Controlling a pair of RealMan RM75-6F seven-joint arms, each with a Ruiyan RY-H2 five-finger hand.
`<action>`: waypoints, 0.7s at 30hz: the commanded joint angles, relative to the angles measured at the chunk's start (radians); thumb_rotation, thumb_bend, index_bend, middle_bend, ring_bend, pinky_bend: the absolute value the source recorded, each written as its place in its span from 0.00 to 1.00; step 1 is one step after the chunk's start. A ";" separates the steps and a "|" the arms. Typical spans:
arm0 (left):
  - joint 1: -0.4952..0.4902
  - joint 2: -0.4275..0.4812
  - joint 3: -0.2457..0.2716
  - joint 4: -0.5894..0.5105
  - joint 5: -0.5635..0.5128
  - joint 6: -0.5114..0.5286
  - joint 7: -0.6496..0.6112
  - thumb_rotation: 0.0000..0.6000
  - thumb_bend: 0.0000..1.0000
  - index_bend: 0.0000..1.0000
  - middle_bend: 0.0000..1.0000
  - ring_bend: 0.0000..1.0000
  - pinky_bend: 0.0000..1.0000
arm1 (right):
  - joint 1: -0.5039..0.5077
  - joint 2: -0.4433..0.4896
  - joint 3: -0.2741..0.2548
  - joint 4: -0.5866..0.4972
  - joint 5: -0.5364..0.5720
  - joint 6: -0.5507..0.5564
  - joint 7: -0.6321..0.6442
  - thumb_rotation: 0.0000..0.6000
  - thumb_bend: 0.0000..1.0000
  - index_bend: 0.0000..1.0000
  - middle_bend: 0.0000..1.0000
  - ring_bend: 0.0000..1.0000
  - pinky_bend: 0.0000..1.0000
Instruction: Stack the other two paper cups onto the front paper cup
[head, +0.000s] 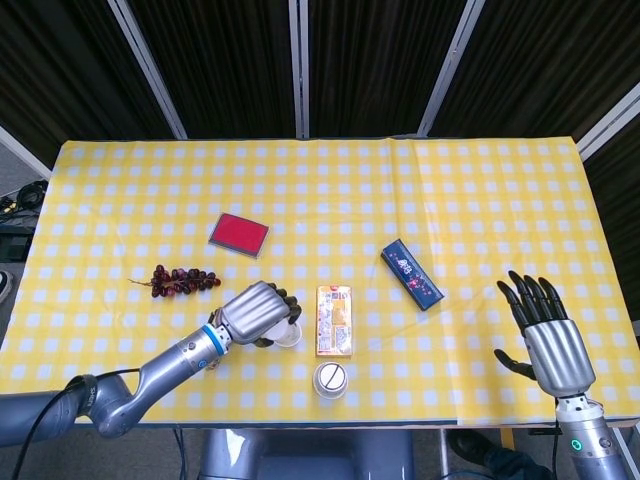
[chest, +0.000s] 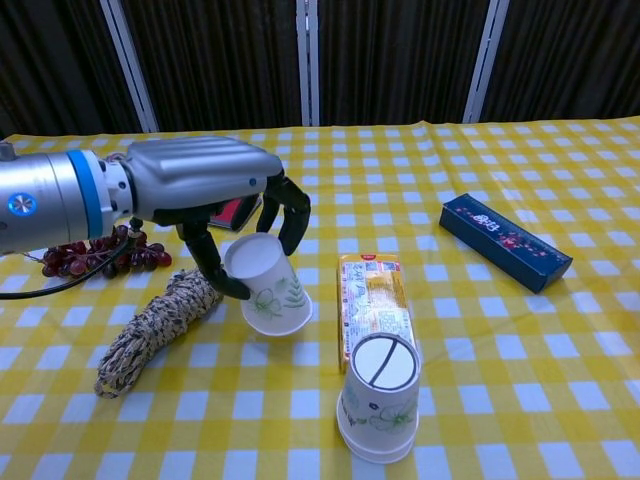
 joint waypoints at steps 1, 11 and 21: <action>-0.009 0.053 -0.028 -0.068 0.043 0.035 -0.069 1.00 0.18 0.54 0.44 0.45 0.52 | -0.001 -0.001 0.002 0.000 0.000 -0.002 -0.002 1.00 0.00 0.00 0.00 0.00 0.00; -0.052 0.163 -0.023 -0.209 0.151 0.024 -0.197 1.00 0.18 0.54 0.44 0.45 0.52 | -0.003 -0.005 0.010 0.001 0.003 -0.009 -0.011 1.00 0.00 0.00 0.00 0.00 0.00; -0.102 0.132 -0.005 -0.241 0.125 -0.046 -0.135 1.00 0.18 0.54 0.44 0.45 0.52 | -0.012 0.000 0.021 0.002 0.009 0.000 -0.008 1.00 0.00 0.00 0.00 0.00 0.00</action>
